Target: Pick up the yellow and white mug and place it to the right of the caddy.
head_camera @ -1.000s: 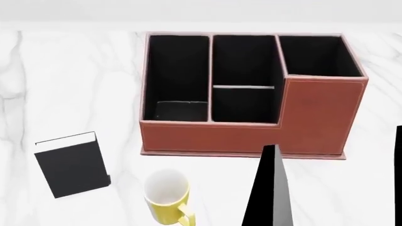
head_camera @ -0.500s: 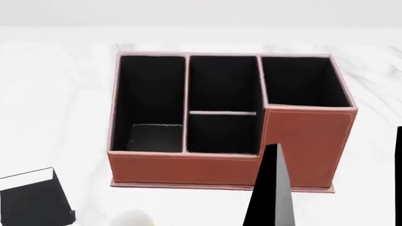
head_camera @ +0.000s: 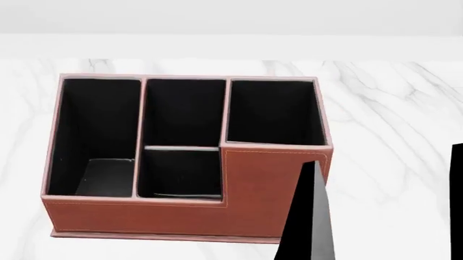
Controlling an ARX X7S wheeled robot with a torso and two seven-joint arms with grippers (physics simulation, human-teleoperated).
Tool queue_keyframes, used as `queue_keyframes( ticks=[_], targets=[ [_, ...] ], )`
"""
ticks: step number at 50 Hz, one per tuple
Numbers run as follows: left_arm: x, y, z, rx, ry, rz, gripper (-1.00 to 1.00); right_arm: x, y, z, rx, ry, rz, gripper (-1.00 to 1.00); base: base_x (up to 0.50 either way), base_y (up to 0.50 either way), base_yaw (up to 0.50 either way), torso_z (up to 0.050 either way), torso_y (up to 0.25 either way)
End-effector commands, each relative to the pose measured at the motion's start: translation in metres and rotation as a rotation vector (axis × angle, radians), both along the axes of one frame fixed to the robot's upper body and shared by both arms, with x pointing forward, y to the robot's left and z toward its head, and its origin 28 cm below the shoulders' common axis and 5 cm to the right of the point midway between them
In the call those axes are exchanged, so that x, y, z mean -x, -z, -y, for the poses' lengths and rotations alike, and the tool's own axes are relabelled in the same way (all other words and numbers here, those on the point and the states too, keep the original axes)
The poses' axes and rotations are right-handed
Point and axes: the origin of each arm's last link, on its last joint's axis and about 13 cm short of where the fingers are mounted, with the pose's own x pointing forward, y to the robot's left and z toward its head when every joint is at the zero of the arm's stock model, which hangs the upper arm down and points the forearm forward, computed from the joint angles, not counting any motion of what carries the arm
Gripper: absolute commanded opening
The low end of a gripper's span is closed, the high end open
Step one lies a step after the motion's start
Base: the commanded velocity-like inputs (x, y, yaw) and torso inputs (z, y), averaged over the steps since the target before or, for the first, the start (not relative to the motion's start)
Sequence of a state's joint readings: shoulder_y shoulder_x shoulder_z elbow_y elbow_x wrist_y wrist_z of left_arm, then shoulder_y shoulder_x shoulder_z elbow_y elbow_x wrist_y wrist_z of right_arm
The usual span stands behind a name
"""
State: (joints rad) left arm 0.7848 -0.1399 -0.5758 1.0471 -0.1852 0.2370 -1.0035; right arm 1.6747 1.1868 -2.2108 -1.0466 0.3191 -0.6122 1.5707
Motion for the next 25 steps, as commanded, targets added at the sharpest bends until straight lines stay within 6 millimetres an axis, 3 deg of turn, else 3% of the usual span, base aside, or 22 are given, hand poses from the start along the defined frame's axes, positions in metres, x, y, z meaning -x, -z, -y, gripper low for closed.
queue_keyframes(
  ticks=[1,15,25],
  targets=[
    [-0.0009,0.0001,0.0001,-0.001,0.006,-0.003,1.0,-0.0018,0.0015,-0.0006,0.019,0.021,0.006,1.0,0.0,0.0,0.0,0.0,0.0],
    [-0.002,0.0002,0.0003,-0.001,0.011,-0.006,1.0,-0.0021,0.0016,-0.0006,0.024,0.026,0.002,1.0,0.01,0.0,0.0,0.0,0.0],
    [-0.0024,0.0004,0.0006,-0.002,0.014,-0.007,1.0,-0.0022,0.0025,-0.0011,0.027,0.026,-0.002,1.0,0.45,0.0,0.0,0.0,0.001]
  ],
)
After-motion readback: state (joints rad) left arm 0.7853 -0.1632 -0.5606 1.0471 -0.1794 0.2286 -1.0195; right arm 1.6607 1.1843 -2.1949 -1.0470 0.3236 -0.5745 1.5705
